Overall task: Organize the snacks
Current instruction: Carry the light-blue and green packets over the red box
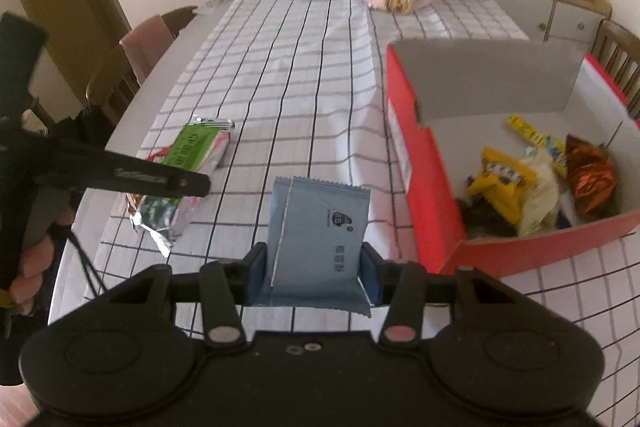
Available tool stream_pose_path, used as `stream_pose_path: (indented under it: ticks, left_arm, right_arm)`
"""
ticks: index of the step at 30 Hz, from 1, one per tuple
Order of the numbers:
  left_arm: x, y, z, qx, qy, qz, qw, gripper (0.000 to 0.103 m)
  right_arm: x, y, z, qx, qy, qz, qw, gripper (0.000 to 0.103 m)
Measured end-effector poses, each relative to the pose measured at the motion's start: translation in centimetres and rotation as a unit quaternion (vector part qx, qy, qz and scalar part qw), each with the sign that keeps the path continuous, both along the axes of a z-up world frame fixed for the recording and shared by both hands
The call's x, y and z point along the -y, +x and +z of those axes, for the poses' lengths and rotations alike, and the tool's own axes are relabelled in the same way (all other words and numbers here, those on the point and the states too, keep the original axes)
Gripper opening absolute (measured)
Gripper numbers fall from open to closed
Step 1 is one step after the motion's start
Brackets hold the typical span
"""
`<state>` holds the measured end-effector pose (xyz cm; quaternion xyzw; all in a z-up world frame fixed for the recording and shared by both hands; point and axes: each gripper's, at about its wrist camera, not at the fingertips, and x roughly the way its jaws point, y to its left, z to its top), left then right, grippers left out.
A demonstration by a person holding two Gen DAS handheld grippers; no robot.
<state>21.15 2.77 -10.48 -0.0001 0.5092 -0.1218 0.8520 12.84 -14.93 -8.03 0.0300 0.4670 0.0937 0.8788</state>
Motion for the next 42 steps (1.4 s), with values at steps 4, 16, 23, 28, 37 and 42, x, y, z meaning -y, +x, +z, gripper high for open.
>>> stream_pose_path:
  ticks: [4,16,23,28,37,42]
  left_arm:
    - [-0.1,-1.3,2.7,0.030,-0.019,0.012,0.9993,0.042]
    - [4.0,-2.9,8.6,0.063,-0.041,0.004,0.9971,0.042]
    - [8.6,-3.2,10.4,0.080,-0.048,-0.008,0.9956,0.042]
    - [12.2,-3.0,11.0,0.084,-0.051,-0.012,0.9951,0.042]
    - [18.3,-2.2,10.0,0.068,-0.043,-0.011,0.9967,0.042]
    - [20.9,-1.8,9.1,0.056,-0.036,-0.012,0.9977,0.042]
  right_arm:
    - [1.3,-0.2,1.8,0.022,-0.001,-0.003,1.000,0.046]
    - [6.6,0.0,5.7,0.067,-0.015,0.000,0.998,0.046]
    - [11.1,0.9,6.5,0.080,-0.029,-0.005,0.996,0.046]
    - [14.4,1.6,6.8,0.085,-0.040,-0.005,0.996,0.046]
    - [19.7,3.4,6.1,0.084,-0.049,0.001,0.995,0.046]
    - [22.3,4.1,5.5,0.079,-0.052,0.002,0.996,0.046]
